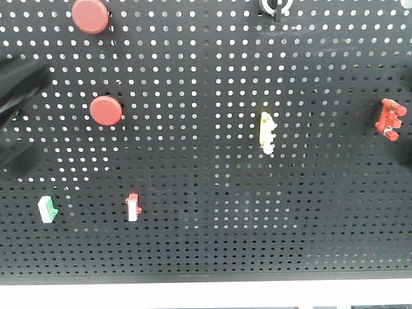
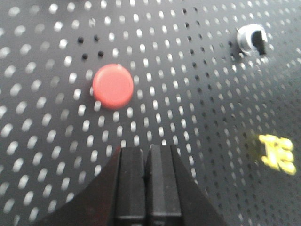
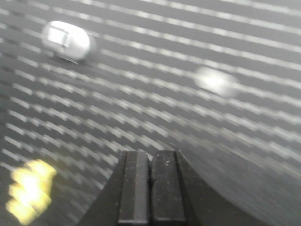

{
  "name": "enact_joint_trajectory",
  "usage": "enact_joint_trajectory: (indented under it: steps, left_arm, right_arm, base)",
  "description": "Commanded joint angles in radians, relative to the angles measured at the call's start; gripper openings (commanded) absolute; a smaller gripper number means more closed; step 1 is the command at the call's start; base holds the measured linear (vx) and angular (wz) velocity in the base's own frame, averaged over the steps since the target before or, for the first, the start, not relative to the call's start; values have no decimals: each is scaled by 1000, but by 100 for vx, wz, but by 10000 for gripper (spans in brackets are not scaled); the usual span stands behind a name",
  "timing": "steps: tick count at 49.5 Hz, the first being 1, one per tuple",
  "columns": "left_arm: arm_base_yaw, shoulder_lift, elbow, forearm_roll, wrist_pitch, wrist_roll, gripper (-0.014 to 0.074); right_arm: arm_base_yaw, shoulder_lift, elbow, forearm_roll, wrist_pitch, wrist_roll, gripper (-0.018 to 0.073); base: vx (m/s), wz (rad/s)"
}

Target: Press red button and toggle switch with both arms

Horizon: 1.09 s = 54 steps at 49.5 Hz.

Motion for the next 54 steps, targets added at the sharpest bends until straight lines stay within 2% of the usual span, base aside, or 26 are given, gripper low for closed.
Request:
enact_joint_trajectory:
  steps: [1,12,19,29,43,54]
  left_arm:
    - [-6,-31,-15,-10,-87,-7,0]
    - [-6,-30,-15,-10,-100,-8,0]
    - [-6,-30,-15,-10,-107,-8,0]
    - [-6,-30,-15,-10,-109,-8,0]
    - [-6,-30,-15,-10,-111,-7,1]
    - [-6,-30,-15,-10,-113,-7,1]
  right_arm:
    - [52,66,-119,-7,-74,-5,0]
    - [212,225,-313,-7,-30,-5,0]
    - [255,300,-392,-7,-26,-4,0]
    - [254,372,-471,18,-9,5,0]
    - [250,398,-532,14,51,-37,0]
    - [204,391,-532,13,72,-36,0]
  base:
    - [0,0]
    - [0,0]
    - [0,0]
    - [0,0]
    - [0,0]
    - [0,0]
